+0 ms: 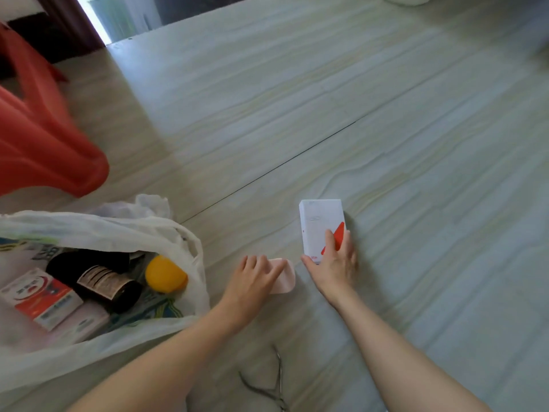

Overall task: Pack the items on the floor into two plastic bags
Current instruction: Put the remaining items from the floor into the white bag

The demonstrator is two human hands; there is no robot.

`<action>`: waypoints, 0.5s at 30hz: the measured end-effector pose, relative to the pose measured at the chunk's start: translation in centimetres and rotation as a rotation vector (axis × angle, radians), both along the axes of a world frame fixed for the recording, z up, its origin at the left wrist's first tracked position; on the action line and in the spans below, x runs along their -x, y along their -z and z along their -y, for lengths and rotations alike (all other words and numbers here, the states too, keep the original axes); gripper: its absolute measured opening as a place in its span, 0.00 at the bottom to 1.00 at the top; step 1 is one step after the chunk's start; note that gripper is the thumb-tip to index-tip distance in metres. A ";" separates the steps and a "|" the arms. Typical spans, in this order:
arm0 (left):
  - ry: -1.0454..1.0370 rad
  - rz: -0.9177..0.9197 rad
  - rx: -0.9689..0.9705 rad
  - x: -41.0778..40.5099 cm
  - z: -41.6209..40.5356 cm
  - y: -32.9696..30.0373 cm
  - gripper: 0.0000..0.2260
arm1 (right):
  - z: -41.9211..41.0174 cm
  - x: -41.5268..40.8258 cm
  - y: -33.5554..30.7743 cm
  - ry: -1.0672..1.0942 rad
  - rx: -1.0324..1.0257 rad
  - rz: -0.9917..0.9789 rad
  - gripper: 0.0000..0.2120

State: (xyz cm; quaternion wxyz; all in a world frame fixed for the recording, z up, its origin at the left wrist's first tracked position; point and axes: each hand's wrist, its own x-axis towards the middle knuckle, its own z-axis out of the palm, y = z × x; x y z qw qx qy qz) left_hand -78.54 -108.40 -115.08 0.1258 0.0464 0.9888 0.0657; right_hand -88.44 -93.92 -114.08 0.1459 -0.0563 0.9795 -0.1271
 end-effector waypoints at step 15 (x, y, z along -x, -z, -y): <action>-0.993 -0.184 -0.678 -8.5 4.5 -14.2 0.23 | 3.8 -6.4 -13.6 0.052 0.711 0.336 0.25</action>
